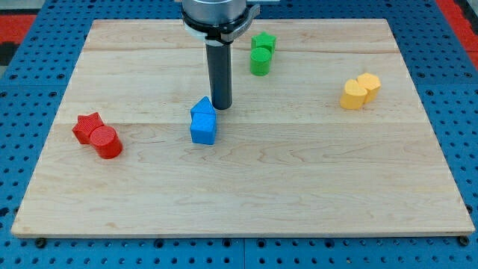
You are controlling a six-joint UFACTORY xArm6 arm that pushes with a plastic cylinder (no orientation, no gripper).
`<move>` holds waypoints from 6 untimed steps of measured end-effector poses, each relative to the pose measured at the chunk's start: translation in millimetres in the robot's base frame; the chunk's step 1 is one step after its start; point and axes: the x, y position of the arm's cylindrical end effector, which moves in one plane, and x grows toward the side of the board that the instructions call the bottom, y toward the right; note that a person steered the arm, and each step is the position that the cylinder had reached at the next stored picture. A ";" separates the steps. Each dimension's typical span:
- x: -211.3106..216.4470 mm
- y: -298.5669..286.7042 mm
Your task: Move the blue cube slightly towards left
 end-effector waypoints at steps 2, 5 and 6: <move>-5.9 0.0; 29.2 15.5; 52.4 10.0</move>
